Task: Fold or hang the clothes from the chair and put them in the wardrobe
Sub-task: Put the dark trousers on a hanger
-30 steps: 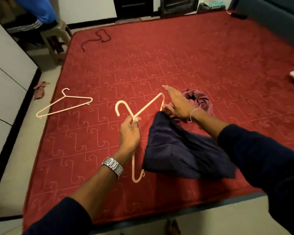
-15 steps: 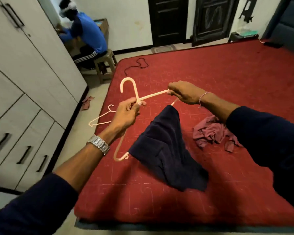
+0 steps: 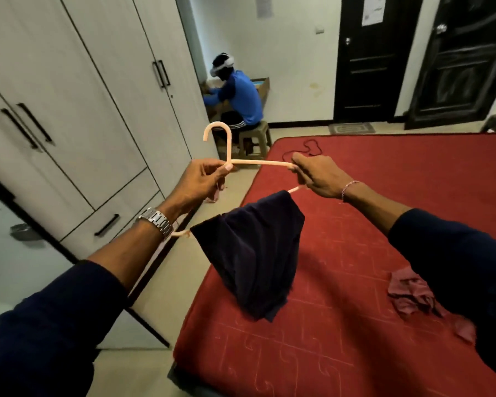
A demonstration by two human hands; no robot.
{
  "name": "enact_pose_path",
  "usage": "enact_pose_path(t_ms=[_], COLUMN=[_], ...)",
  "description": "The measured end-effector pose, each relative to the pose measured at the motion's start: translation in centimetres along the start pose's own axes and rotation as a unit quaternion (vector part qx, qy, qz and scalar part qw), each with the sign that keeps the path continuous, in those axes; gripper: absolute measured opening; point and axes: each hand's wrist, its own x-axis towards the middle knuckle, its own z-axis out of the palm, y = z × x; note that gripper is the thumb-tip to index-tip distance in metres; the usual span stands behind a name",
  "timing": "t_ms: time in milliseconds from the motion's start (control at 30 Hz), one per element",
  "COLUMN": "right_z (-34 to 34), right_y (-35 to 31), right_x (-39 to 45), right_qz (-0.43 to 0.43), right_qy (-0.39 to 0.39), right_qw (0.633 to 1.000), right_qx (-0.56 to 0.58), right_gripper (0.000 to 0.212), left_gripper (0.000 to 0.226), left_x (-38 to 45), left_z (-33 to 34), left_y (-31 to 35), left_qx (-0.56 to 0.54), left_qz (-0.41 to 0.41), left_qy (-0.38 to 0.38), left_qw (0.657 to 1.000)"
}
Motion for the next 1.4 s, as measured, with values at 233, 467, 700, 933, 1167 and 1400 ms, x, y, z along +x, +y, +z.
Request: enact_pose_path(t_ms=[233,467,700,933,1167,1400], right_z=[-0.8,-1.7,-4.7,-5.6,-3.3,-0.7], right_y=[-5.0,-10.8,-20.0,-29.1,-38.5,-50.4], right_x=[5.1,10.9,14.2,16.0,17.5,21.1], right_qz=[-0.029,-0.093,-0.122,-0.084,-0.174,-0.200], right_qy=[0.084,0.066,-0.063,-0.222,-0.114,-0.104], right_qw=[0.995,0.989,0.938,0.842,0.870,0.853], right_qx=[0.034,0.090,0.319,0.484,0.448,0.470], right_gripper=[0.024,0.017,0.026,0.024,0.033,0.028], left_gripper=[0.035,0.018,0.017,0.014,0.018,0.074], left_x=[-2.3,-5.8,-10.4,-16.7,-23.9,-28.2], left_z=[-10.5,-18.2,-25.4,-32.5,-37.9,-44.7], left_y=[-4.3,-6.0,-4.8,-3.8,-4.6,-7.6], left_qx=[0.272,0.286,0.228,0.218,0.223,0.110], left_qz=[-0.013,-0.065,-0.063,-0.068,-0.097,-0.325], left_qy=[0.093,0.223,0.355,0.431,0.490,0.592], left_qw=[0.958,0.930,0.905,0.873,0.837,0.729])
